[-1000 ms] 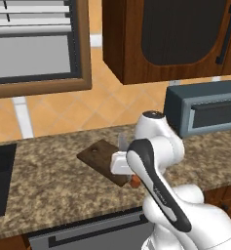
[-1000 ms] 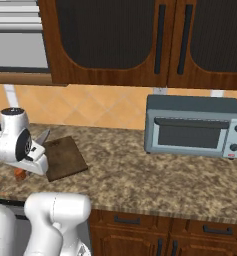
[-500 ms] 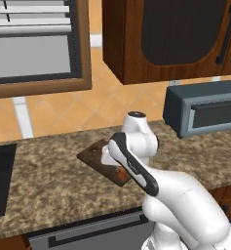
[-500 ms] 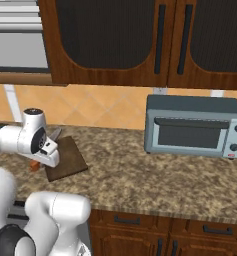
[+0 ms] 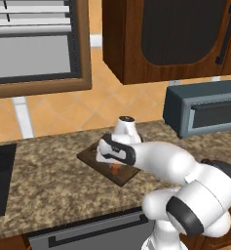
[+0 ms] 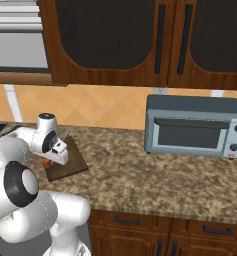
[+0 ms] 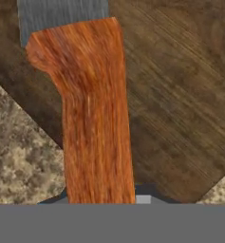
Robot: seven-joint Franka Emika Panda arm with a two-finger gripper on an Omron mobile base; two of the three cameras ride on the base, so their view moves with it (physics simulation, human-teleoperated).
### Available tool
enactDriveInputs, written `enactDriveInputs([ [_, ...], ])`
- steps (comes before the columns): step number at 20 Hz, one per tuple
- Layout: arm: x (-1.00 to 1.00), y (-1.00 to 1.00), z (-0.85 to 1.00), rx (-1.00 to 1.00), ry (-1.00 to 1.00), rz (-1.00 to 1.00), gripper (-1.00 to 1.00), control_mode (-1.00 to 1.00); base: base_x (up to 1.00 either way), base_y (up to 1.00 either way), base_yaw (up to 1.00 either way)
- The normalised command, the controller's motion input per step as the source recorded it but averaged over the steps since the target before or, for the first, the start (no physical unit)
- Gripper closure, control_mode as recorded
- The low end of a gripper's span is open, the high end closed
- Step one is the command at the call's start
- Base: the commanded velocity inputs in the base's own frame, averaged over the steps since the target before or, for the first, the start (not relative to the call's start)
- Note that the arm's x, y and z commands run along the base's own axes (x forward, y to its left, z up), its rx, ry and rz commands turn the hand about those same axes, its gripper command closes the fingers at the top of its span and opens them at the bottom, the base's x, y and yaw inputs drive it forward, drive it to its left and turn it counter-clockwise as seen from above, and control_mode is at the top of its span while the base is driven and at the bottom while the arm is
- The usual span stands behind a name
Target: Pick up the knife from the drawer and place it on the cutting board. Then place the meat from the plate to the cutting board.
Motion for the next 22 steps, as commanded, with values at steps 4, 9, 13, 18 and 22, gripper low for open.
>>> enactDriveInputs([
  [4,0.44,0.06,-0.51,-0.04,0.0,-0.02,1.0,-1.0,0.0,0.0,0.0],
  [9,-0.12,0.0,-0.23,-0.01,0.0,0.0,-1.0,-1.0,0.0,0.0,0.0],
  [13,-0.42,0.0,0.01,0.0,-0.04,0.0,-1.0,-1.0,0.0,0.0,0.0],
  [18,-0.64,0.0,0.58,0.0,-0.25,0.0,-1.0,-1.0,0.0,0.0,0.0],
  [22,-0.95,0.0,0.93,0.0,-0.26,0.01,-1.0,-1.0,0.0,0.0,0.0],
])
